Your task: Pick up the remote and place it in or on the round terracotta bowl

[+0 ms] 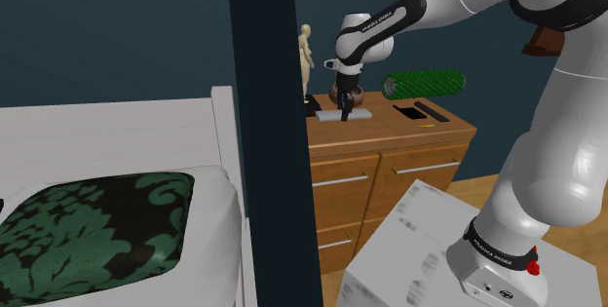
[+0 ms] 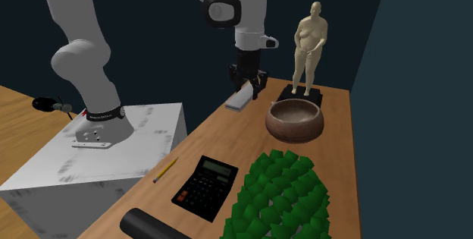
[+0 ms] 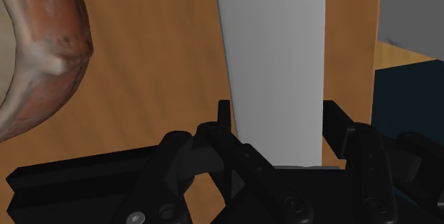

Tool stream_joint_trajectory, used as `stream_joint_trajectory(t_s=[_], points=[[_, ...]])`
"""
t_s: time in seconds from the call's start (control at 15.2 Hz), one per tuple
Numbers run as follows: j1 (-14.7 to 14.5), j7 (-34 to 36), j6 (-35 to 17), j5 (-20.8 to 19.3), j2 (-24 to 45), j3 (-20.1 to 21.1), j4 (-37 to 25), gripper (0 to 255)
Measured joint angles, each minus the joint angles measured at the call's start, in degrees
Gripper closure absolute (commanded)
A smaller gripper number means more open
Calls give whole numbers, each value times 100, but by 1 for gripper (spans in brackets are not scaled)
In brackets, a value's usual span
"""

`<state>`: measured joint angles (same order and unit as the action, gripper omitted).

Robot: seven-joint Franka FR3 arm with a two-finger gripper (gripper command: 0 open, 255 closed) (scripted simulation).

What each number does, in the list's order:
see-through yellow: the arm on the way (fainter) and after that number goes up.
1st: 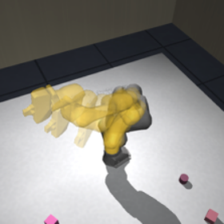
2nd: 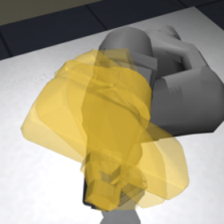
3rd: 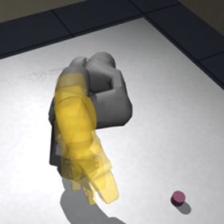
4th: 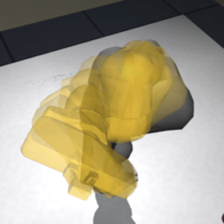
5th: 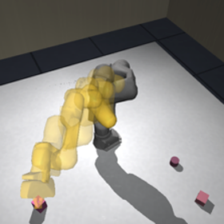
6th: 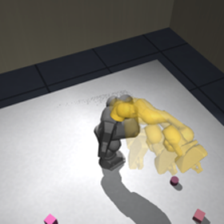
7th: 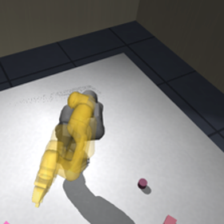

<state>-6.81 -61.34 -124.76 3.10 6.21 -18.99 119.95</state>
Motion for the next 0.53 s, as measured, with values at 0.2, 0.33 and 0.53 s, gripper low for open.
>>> stream_joint_trajectory(t_s=[0.2,0.33,0.53], points=[[-2,28,228,-51,-113,-10,-123,255],[-13,60,362,-78,-175,-6,-199,255],[-15,86,602,-124,-282,-11,-338,255]])
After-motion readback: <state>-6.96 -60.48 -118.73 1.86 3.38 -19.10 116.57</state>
